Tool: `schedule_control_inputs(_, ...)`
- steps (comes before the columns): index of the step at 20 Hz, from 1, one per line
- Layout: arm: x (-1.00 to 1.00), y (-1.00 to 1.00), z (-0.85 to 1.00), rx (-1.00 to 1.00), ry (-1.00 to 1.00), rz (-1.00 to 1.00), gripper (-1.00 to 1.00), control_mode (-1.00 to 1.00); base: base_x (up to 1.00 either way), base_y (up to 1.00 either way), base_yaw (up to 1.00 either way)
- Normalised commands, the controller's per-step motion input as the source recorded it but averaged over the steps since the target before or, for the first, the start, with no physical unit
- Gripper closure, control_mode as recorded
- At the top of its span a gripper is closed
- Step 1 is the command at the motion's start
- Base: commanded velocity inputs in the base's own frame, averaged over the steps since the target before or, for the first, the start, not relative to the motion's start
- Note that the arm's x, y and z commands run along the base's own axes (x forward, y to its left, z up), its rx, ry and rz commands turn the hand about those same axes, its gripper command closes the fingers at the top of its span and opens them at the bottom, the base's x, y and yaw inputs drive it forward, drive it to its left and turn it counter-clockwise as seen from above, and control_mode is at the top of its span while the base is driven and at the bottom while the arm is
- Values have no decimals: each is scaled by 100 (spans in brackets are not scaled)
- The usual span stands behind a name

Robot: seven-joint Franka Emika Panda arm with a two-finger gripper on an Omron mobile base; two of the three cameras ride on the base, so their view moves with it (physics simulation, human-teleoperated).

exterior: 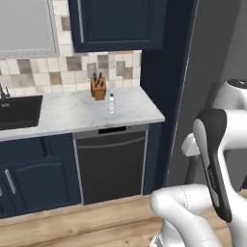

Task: Take the bottled waters from the counter and place them in the freezer to freeze. Close the freezer door after placing the bottles.

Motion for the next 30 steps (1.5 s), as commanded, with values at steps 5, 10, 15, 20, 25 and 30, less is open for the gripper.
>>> schedule_control_inputs(5,0,0,0,0,0,0,-100,100,68,76,-20)
schedule_control_inputs(10,0,0,0,0,0,0,-100,100,82,89,0)
schedule_control_inputs(15,0,0,0,0,0,0,-100,100,86,79,0)
schedule_control_inputs(20,0,0,0,0,0,0,-100,100,62,41,-6)
schedule_control_inputs(25,0,0,0,0,0,0,-100,100,21,5,-3)
schedule_control_inputs(30,20,-6,-4,0,-9,0,-100,-100,7,0,-1)
